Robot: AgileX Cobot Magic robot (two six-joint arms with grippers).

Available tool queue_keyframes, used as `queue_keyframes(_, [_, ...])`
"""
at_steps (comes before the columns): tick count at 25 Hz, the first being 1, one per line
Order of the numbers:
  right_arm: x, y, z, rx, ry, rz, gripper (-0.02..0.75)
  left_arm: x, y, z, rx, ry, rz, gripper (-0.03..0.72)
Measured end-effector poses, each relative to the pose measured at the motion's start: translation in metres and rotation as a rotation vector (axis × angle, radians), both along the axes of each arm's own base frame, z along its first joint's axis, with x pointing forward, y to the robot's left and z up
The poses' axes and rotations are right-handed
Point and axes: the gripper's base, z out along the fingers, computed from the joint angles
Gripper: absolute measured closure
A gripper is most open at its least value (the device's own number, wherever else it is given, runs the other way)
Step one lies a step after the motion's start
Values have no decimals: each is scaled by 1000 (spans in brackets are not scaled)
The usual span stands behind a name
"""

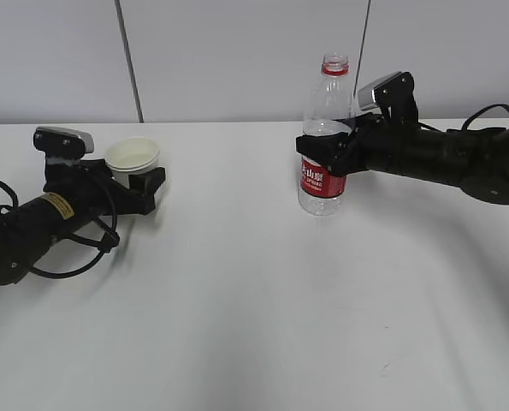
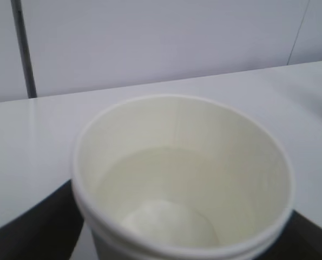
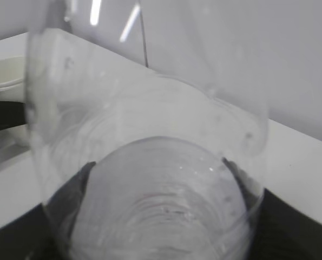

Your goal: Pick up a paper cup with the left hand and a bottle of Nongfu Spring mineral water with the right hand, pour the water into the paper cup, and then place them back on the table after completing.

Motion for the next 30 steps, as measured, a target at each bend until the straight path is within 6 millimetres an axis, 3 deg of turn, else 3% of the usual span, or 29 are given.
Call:
queue_keyframes(9, [0,0,0,-1,-1,0,254,-3,1,8,21,27,8,104])
queue_keyframes(13, [0,0,0,-1,-2,0,254,-14,3,7,12,45,13,104])
queue_keyframes(30, [0,0,0,-3,-3,1,254,-65,16,36,-33,59,89,104])
